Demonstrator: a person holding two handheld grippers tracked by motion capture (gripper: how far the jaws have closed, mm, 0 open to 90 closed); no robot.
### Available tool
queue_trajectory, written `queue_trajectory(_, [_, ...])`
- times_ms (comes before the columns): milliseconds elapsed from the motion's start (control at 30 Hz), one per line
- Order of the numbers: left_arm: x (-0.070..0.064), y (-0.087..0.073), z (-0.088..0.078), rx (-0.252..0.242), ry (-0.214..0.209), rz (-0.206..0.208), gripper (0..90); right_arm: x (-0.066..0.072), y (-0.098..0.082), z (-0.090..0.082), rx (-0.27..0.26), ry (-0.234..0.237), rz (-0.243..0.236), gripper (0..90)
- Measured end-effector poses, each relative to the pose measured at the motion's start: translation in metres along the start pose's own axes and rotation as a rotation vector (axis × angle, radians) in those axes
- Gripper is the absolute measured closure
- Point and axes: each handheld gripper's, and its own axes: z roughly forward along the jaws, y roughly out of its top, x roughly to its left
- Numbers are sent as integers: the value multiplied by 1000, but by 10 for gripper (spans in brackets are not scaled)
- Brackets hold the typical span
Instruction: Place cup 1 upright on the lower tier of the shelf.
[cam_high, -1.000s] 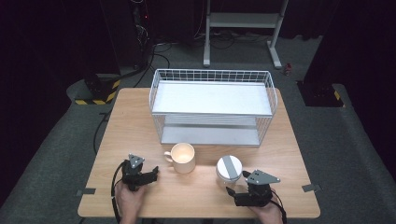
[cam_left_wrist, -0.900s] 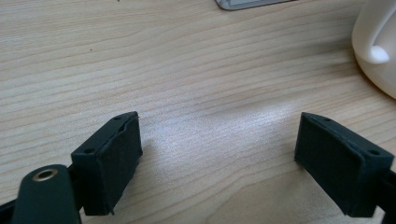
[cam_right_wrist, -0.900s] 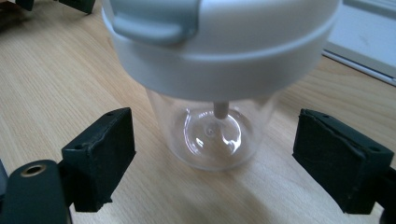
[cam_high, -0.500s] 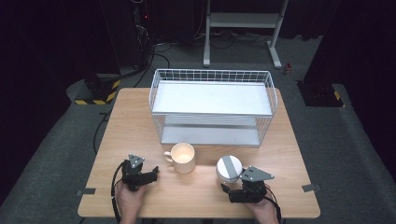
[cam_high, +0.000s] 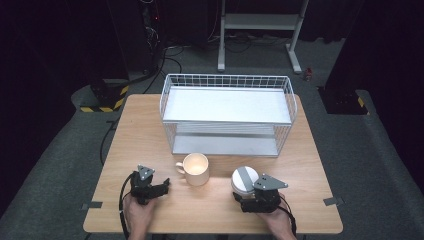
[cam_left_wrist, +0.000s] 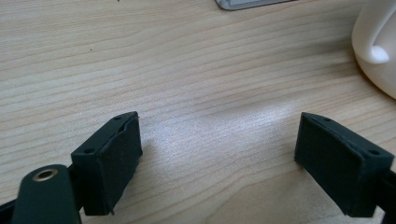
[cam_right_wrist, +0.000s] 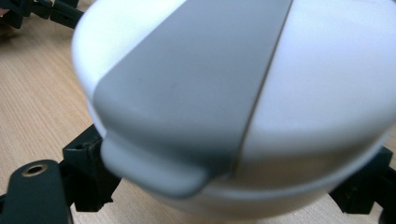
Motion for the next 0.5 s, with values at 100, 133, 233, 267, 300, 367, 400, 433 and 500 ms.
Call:
queue_trajectory(100, [0,0,0,0,0,0,148,0,0,2,-3,-3,-4,134])
queue_trajectory(133, [0,0,0,0,0,0,148,0,0,3,-2,-5,-3,135])
queue_trajectory(233, [0,0,0,0,0,-1,148,0,0,4,-3,-5,-2,140])
queue_trajectory(267, [0,0,0,0,0,-1,148,0,0,5,-6,-8,-3,147])
queue_trajectory(300, [0,0,0,0,0,-1,148,0,0,5,-7,-11,-3,151])
queue_trajectory(367, [0,0,0,0,0,-1,148,-1,0,6,-8,-11,3,159])
queue_trajectory(400, [0,0,0,0,0,-1,149,-1,-1,6,-10,-7,4,164])
queue_trajectory(433, [0,0,0,0,0,-1,148,-1,-1,6,-10,-7,4,164])
queue_trajectory(500, [0,0,0,0,0,0,148,0,-1,7,-14,-9,0,176])
